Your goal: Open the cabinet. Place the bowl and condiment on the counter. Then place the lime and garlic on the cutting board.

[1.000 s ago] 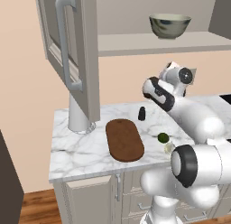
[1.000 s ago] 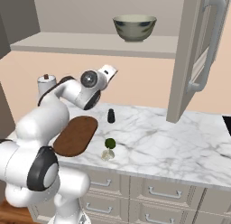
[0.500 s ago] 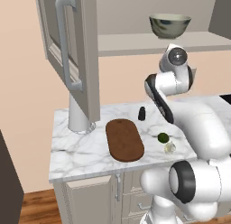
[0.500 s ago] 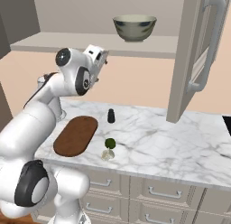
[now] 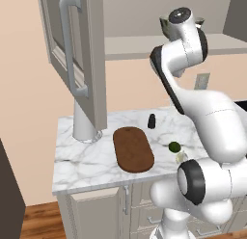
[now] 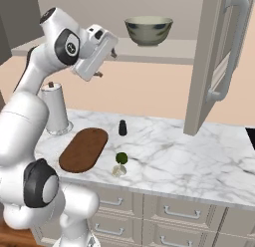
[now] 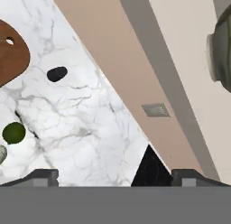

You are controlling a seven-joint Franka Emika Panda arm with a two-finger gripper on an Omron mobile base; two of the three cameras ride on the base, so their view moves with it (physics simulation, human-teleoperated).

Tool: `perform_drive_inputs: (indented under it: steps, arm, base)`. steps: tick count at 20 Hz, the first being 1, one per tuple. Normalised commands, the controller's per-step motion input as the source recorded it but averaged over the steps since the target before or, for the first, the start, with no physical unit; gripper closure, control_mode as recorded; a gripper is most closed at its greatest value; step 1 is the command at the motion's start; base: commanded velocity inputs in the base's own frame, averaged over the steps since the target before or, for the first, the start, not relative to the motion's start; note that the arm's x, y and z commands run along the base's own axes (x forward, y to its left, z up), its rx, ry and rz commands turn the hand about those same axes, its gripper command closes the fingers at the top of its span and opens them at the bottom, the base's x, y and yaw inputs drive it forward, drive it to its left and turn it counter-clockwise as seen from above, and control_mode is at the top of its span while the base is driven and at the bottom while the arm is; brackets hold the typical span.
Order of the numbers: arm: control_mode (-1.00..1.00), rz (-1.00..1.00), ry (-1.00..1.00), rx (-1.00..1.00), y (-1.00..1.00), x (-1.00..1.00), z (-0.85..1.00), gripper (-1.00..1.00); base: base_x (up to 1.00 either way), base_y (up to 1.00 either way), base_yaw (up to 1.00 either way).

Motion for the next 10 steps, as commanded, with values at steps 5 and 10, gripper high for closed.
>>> perform_drive_inputs:
  steps: [5, 10]
  arm:
    - [-1.0, 0.0, -0.14, -0.06, 0.0, 0.18, 0.49, -1.0]
    - [-1.0, 0.05, -0.14, -0.07, 0.0, 0.57, 0.01, -1.0]
  base:
    - [0.0, 0.0, 0.0]
    - [0.0, 0.0, 0.0]
